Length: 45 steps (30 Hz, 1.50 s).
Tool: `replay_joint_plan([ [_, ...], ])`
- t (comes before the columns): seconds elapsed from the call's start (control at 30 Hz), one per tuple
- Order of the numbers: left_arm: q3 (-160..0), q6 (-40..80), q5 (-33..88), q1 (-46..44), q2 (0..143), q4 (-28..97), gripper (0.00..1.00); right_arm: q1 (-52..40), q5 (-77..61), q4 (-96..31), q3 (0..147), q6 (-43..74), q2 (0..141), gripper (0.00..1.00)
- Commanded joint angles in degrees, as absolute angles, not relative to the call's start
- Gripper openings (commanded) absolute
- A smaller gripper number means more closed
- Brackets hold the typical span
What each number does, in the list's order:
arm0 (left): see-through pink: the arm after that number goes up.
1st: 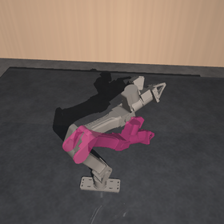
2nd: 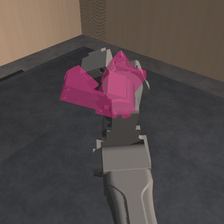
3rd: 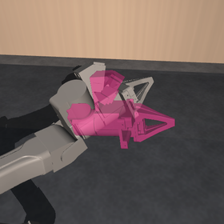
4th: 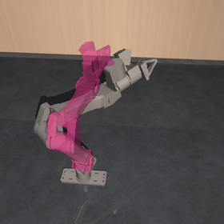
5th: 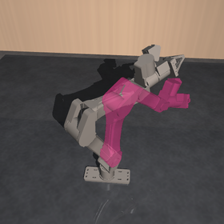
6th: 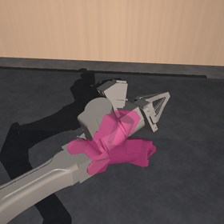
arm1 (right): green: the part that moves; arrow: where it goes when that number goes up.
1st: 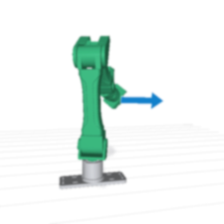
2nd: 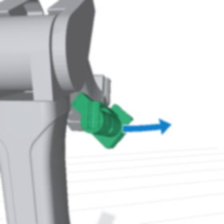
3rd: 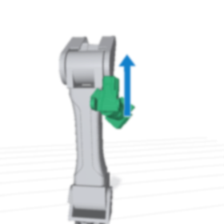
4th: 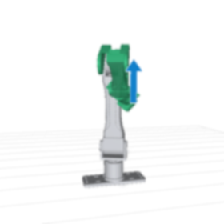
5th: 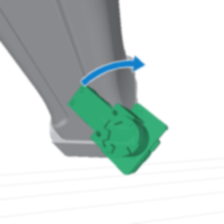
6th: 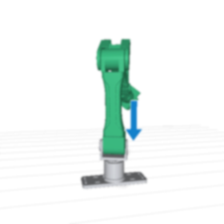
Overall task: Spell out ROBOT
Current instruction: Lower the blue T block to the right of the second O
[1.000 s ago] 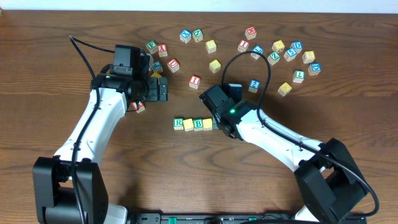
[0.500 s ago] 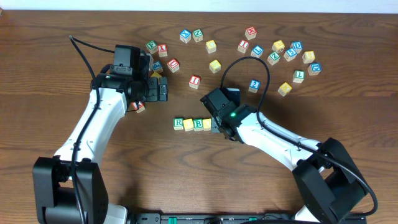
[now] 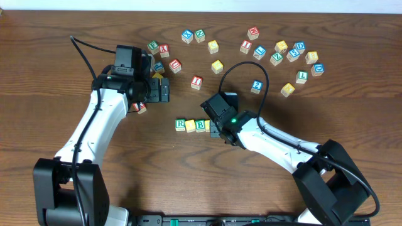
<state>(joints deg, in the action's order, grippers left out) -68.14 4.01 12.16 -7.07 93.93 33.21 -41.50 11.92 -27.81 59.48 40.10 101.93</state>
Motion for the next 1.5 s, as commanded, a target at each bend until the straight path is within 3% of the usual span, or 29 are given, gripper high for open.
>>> replay_joint_plan([
  [0.0, -67.8, 3.0, 12.9, -7.1, 94.0, 33.4, 0.98, -42.0, 11.8, -27.6, 59.3, 39.6, 101.5, 0.11],
  [1.47, -67.8, 3.0, 12.8, -7.1, 94.0, 33.4, 0.98, -42.0, 12.5, -24.9, 58.3, 38.9, 102.3, 0.11],
])
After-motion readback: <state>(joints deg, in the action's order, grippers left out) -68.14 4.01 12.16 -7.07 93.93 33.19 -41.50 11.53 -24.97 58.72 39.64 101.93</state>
